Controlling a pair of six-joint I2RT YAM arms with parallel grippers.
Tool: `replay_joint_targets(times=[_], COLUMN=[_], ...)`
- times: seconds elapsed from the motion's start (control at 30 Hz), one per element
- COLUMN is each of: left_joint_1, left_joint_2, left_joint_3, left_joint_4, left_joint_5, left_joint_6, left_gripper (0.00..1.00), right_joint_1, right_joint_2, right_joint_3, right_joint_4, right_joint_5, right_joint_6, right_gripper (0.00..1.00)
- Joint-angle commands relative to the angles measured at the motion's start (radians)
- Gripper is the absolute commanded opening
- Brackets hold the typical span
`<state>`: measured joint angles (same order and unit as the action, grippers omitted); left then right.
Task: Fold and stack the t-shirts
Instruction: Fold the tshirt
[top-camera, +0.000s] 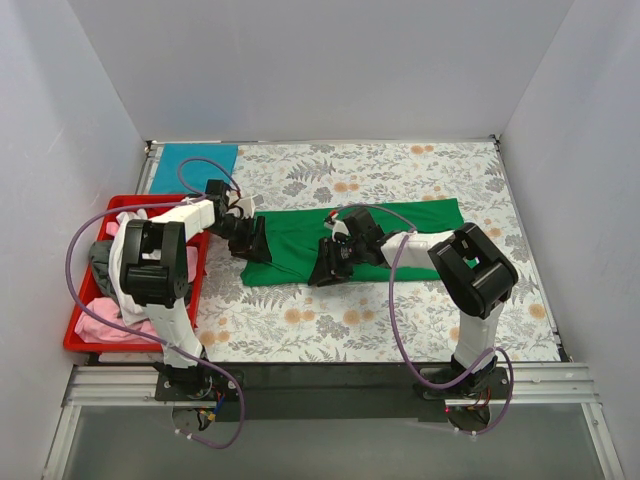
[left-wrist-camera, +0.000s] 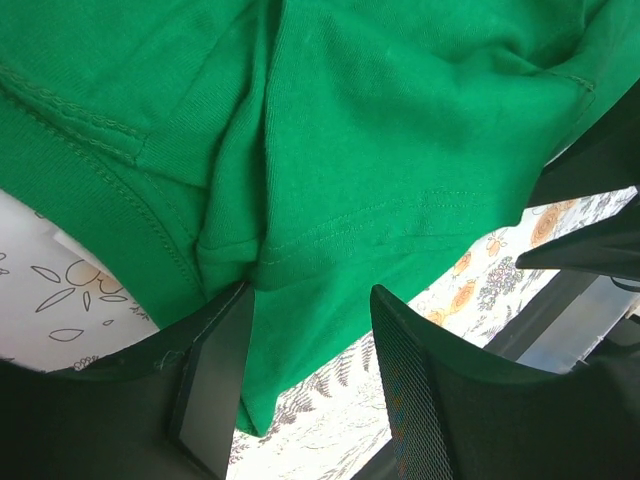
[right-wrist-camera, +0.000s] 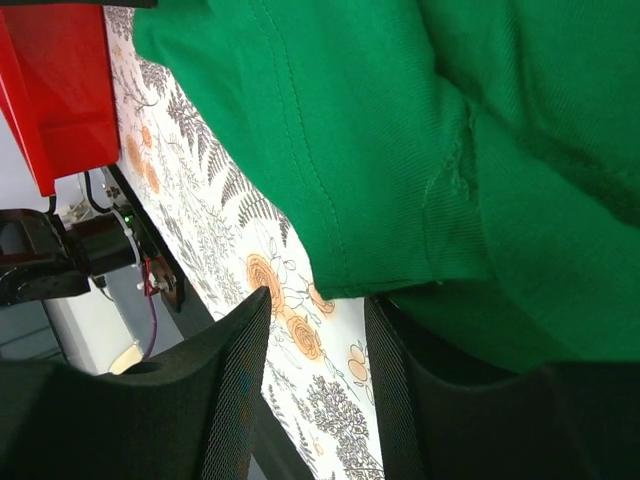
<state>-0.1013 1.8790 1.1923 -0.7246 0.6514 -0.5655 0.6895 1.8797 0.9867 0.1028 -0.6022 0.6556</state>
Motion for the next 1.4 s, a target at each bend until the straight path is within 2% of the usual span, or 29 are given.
replay_joint_targets(times=[0.0,0.2,0.27,0.37,0.43,0.5,0.6,0.73,0.87,1.1,1.37], left_joint_1=[-0.006,-0.009,-0.009,-0.009,-0.009,-0.009,-0.009,-0.009,-0.009,-0.011,-0.011], left_joint_2=[-0.006,0.015,0.014,0.009,-0.001,-0.001,0.002,0.008,0.002,0.000,0.068], left_joint_3=[0.030,0.041,0.041,0.049,0.056,0.064,0.072,0.081,0.089,0.150,0.276], left_joint_4=[0.007,-0.002,-0.003,-0.004,-0.006,-0.013,-0.021,-0.030,-0.030,-0.059,-0.067], left_joint_5=[0.017,-0.013,-0.001,0.014,0.014,0.016,0.016,0.019,0.025,0.059,0.086], left_joint_6=[0.010,0.012,0.012,0.012,0.015,0.021,0.023,0.024,0.024,0.032,0.009], left_gripper=[0.49,0.48,0.47,0.38,0.29,0.25,0.20,0.14,0.01,0.00,0.00], right_joint_1=[0.001,-0.002,-0.004,-0.004,-0.008,-0.015,-0.016,-0.025,-0.027,-0.044,-0.091], right_joint_2=[-0.005,-0.002,0.004,0.012,0.012,0.013,0.009,0.001,-0.017,-0.059,-0.063], right_joint_3=[0.043,0.046,0.050,0.058,0.059,0.061,0.058,0.049,0.040,0.033,0.058], right_joint_4=[0.026,0.028,0.028,0.028,0.028,0.026,0.026,0.025,0.028,0.040,0.072], right_joint_5=[-0.008,-0.013,-0.013,-0.019,-0.022,-0.025,-0.022,-0.027,-0.022,-0.008,0.013], right_joint_6=[-0.001,-0.001,-0.002,-0.004,-0.005,-0.002,-0.005,0.004,-0.004,-0.019,-0.024], right_gripper=[0.48,0.46,0.43,0.33,0.21,0.10,0.02,0.01,0.01,0.01,0.01])
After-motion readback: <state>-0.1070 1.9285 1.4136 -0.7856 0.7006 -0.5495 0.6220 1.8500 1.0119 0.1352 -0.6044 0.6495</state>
